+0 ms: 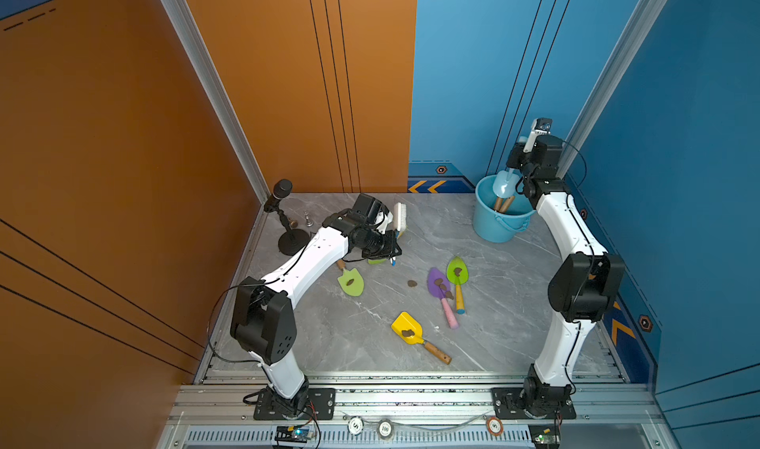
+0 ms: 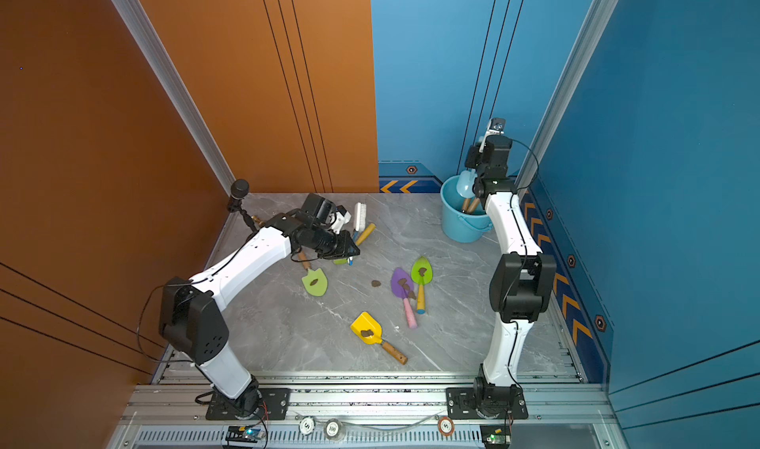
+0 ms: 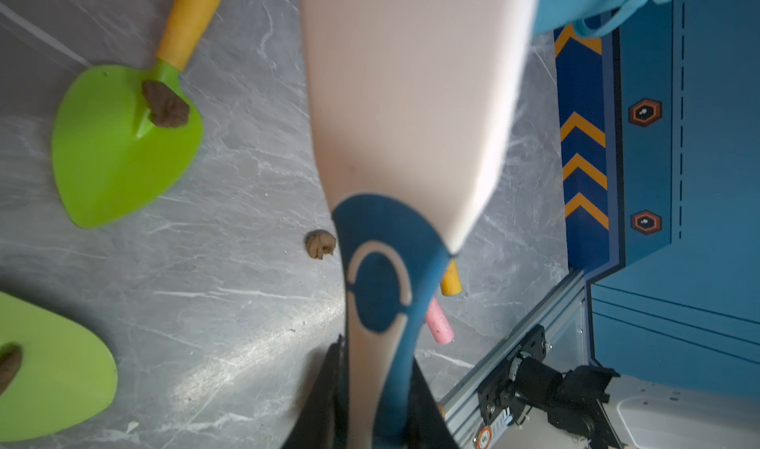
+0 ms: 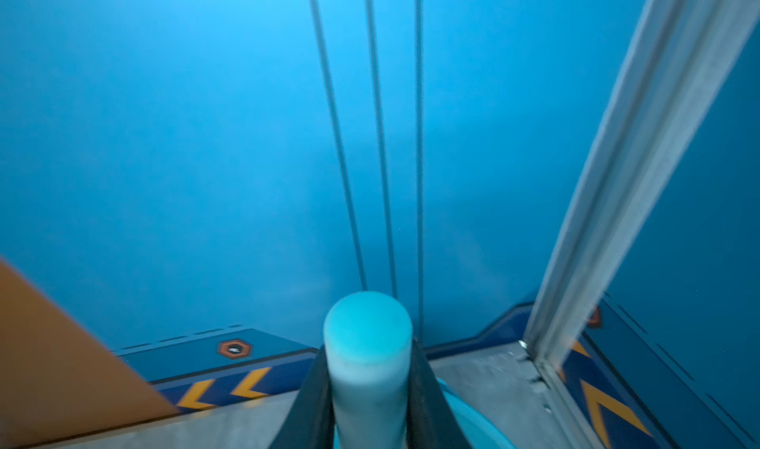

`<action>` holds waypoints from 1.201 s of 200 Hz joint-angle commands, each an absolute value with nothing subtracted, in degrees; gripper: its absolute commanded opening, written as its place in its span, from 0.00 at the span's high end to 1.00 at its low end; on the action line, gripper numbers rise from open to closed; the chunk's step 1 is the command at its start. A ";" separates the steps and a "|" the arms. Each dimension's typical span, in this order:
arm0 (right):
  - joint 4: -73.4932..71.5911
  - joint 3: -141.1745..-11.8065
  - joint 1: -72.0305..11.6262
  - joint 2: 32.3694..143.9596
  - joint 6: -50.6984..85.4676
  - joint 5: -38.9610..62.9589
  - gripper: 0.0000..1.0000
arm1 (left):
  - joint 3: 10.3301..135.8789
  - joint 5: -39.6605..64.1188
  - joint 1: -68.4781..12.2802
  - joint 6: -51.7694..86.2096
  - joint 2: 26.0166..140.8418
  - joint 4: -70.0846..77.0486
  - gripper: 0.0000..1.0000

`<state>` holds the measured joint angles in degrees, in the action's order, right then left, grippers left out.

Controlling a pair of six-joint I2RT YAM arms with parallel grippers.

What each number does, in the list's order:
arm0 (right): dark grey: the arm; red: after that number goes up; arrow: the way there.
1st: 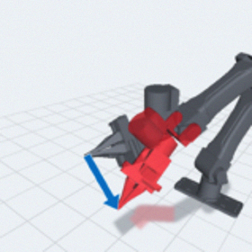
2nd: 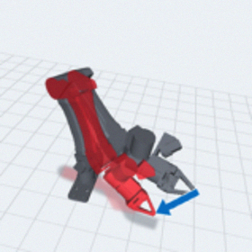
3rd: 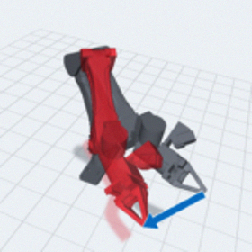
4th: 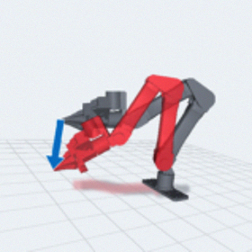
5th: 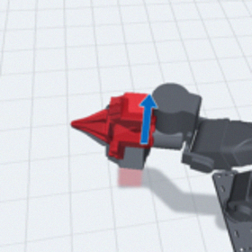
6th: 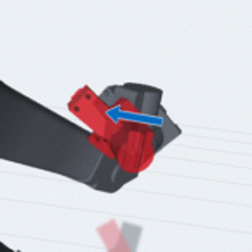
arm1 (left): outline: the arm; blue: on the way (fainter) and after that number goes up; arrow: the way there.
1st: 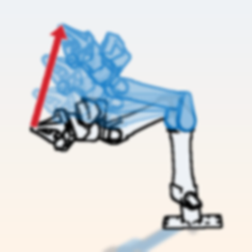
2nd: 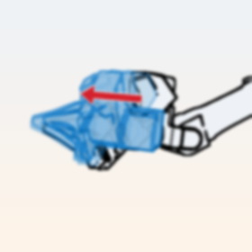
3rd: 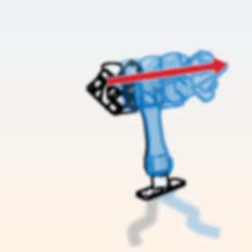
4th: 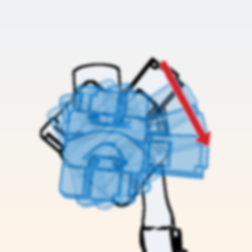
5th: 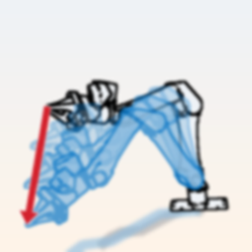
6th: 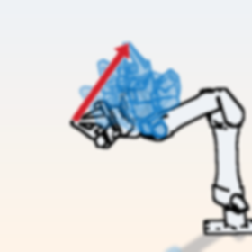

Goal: Brush the soil off the hand trowel and place it into the bucket
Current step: Place the hand trowel in the bucket.

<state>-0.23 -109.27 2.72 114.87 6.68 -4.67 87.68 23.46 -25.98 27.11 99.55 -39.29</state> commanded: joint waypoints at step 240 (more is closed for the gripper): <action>9.73 -97.49 -27.48 111.10 34.20 -11.38 0.41 | 71.89 15.40 -20.74 25.74 78.75 -37.97 1.00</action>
